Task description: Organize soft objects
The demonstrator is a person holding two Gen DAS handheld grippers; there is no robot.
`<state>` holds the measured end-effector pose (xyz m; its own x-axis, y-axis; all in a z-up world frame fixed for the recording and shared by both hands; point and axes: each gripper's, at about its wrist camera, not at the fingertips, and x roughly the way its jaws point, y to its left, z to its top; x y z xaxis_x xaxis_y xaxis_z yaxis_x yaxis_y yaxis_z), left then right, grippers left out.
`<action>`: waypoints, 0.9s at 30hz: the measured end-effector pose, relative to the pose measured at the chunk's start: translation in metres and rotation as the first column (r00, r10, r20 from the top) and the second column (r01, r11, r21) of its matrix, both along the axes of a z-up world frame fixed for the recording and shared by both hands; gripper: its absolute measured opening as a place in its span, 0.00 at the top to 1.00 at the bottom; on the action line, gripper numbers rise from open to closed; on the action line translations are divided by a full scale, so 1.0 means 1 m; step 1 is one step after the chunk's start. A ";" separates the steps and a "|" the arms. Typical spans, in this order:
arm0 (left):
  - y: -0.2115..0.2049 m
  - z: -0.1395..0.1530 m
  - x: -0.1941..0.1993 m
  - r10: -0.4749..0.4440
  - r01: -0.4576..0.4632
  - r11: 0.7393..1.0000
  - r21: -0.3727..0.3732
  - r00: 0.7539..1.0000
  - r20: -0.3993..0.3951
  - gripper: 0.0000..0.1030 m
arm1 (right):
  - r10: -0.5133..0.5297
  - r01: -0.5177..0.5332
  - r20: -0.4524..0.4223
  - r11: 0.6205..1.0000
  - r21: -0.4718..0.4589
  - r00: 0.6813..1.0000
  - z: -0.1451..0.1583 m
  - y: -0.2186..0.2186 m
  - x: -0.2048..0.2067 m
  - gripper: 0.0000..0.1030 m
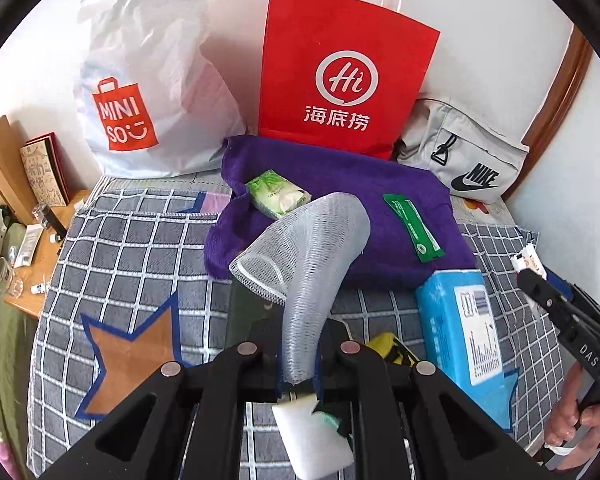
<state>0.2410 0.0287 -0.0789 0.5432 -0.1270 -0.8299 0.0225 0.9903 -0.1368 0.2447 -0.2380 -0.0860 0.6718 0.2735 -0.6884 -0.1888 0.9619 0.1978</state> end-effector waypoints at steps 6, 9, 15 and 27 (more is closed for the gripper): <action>0.001 -0.005 0.027 0.001 -0.001 1.000 0.008 1.000 -0.007 0.90 | -0.003 0.003 -0.001 1.000 0.013 1.000 -0.004 0.002 0.033 0.52; 0.000 -0.008 0.042 -0.002 0.002 1.000 0.013 1.000 -0.011 0.90 | 0.000 0.000 -0.005 1.000 0.015 1.000 -0.006 0.004 0.048 0.52; -0.003 -0.012 0.073 -0.009 0.009 1.000 0.010 1.000 -0.015 0.90 | 0.014 -0.014 -0.007 1.000 0.004 1.000 -0.009 0.010 0.081 0.52; -0.010 -0.027 0.129 -0.034 0.034 0.999 0.002 0.999 -0.027 0.90 | 0.025 -0.026 -0.035 1.000 -0.017 0.999 -0.032 0.017 0.135 0.52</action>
